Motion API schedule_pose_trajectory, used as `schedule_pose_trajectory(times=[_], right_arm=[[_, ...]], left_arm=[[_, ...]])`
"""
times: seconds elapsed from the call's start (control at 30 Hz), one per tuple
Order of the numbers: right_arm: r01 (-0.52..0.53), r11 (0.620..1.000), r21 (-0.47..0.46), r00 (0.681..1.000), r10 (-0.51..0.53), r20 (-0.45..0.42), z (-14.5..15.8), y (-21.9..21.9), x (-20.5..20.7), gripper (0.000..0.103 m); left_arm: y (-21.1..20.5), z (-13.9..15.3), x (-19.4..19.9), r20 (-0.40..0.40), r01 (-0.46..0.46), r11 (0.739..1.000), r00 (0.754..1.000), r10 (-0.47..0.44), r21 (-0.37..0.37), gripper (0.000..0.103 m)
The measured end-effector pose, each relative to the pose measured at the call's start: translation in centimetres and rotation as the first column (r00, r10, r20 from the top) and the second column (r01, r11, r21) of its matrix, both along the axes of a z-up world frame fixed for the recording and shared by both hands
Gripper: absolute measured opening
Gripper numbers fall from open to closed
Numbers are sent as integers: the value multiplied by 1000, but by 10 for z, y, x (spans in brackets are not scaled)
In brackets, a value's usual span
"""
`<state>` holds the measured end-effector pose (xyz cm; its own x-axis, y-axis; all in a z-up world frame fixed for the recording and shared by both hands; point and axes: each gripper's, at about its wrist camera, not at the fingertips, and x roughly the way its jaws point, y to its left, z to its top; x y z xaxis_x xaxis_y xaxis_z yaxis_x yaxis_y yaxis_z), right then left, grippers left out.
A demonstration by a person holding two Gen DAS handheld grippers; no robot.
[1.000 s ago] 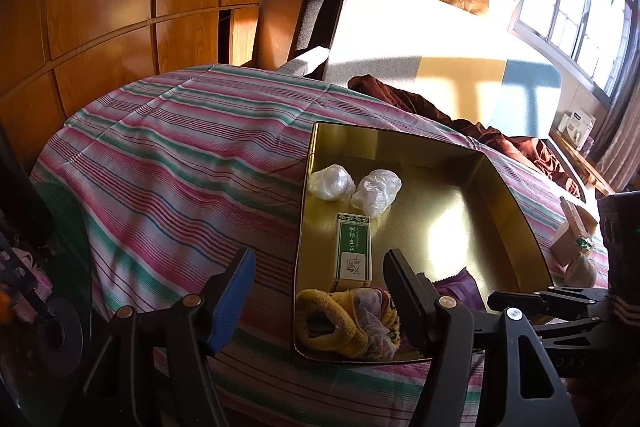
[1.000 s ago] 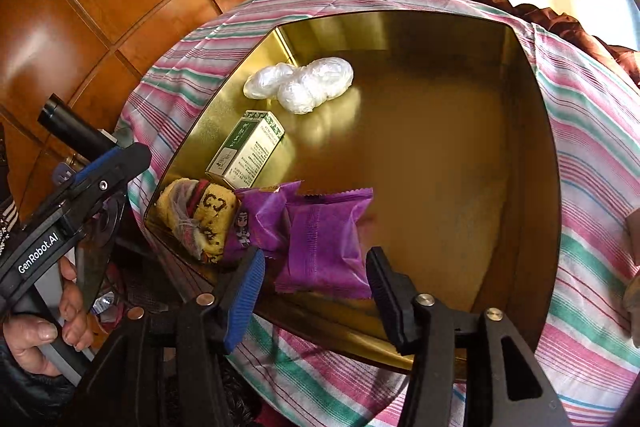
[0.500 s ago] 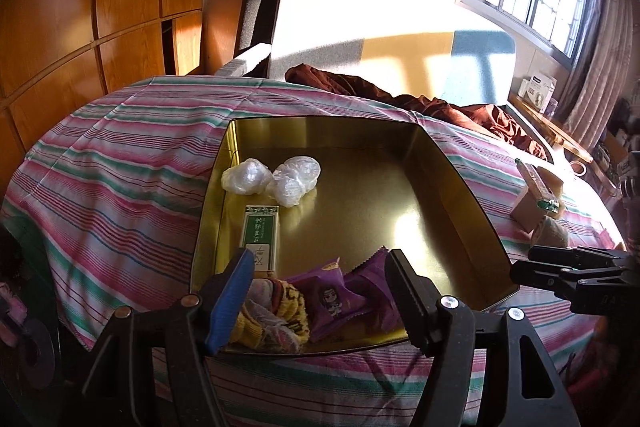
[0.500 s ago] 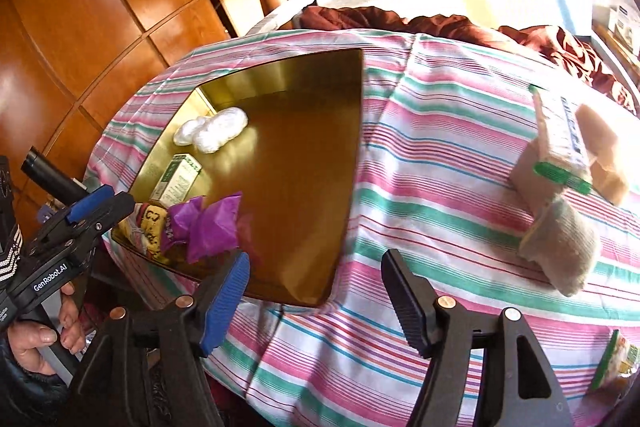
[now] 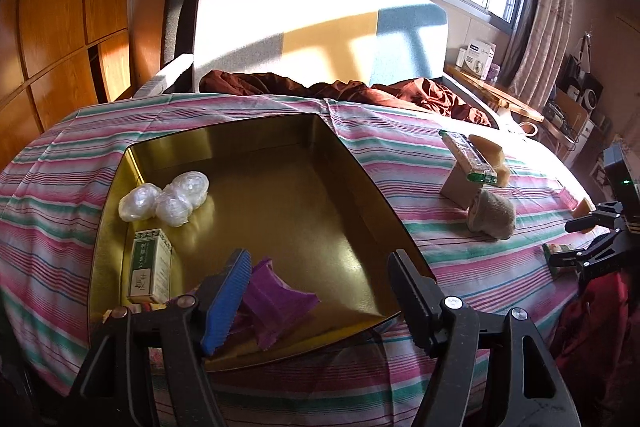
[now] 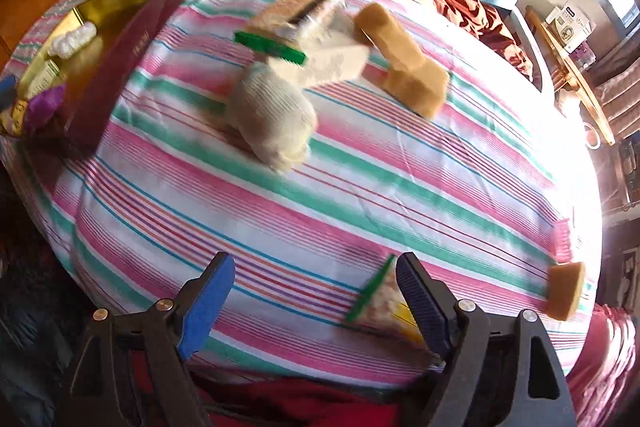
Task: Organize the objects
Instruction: 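Grasp the WEIDAN snack bag with the right gripper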
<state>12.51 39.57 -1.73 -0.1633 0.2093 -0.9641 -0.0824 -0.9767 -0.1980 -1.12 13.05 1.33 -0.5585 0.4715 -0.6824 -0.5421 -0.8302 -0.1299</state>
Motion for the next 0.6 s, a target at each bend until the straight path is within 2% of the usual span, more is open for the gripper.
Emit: schedule_pose_trajectory(times=[0.07, 0.3, 0.5, 0.57, 0.6], right_arm=[[-21, 999, 48, 997, 17, 76, -5, 15, 6, 86], [-97, 992, 75, 956, 72, 284, -35, 46, 6, 86], [-110, 993, 36, 931, 90, 354, -51, 61, -4, 85], [-103, 994, 28, 926, 85, 368, -56, 65, -7, 80], [-93, 996, 18, 928, 80, 364, -57, 68, -8, 65]], left_arm=[[9, 0, 3, 1, 20, 1000, 1000, -20, -5, 72], [31, -1, 9, 8, 68, 997, 998, -68, -21, 72], [50, 1, 10, 8, 100, 994, 995, -100, -31, 72], [57, 1, 11, 13, 116, 993, 993, -115, -33, 72], [61, 1, 11, 17, 124, 992, 992, -123, -33, 72]])
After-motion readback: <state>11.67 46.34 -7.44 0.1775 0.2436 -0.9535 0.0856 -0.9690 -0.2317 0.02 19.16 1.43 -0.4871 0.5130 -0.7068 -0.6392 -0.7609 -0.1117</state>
